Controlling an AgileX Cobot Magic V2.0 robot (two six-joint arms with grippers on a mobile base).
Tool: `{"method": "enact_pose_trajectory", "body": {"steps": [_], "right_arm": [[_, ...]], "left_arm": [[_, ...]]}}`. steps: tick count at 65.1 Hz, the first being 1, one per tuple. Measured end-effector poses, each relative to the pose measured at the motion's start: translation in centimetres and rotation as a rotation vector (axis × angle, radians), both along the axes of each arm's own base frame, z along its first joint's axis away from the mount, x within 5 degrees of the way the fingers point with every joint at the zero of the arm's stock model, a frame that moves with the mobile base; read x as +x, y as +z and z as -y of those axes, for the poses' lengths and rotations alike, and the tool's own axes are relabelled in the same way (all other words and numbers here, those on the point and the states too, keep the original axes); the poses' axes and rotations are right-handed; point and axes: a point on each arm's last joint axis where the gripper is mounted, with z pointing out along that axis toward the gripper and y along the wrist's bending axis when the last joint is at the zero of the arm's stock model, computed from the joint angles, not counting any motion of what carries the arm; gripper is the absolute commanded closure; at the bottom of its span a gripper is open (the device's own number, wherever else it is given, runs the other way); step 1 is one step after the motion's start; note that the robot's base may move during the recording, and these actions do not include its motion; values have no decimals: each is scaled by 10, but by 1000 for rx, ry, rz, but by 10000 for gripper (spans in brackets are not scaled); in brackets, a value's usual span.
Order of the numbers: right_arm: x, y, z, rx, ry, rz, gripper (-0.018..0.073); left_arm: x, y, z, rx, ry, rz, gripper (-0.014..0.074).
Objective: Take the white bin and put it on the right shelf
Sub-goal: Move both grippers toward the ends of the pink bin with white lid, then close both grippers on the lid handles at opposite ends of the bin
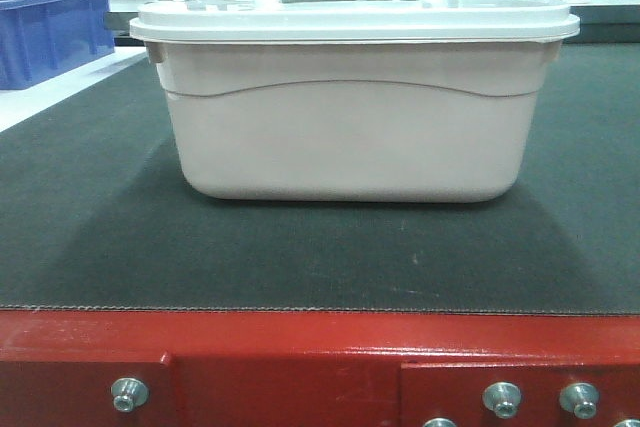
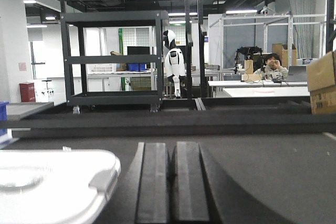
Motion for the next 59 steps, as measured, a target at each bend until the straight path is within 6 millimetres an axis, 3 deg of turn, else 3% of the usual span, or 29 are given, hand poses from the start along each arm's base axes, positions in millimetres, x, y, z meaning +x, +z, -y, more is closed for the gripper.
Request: {"method": "enact_pose_trajectory", "body": {"steps": [5, 13, 21, 25, 47, 59], "right_arm": [[10, 21, 0, 0, 0, -17, 418], [37, 36, 1, 9, 2, -98, 219], [67, 38, 2, 71, 17, -208, 38], [80, 36, 1, 120, 28, -273, -14], [126, 21, -13, 538, 175, -634, -35], [153, 29, -22, 675, 253, -747, -35]], "left_arm": [[10, 23, 2, 7, -17, -58, 665], [33, 44, 5, 15, -51, -159, 507], [64, 50, 12, -5, -103, -260, 302], [80, 48, 18, -41, -137, -327, 258], [164, 37, 53, -288, -344, -793, 231], [208, 41, 74, -279, -506, -889, 108]]}}
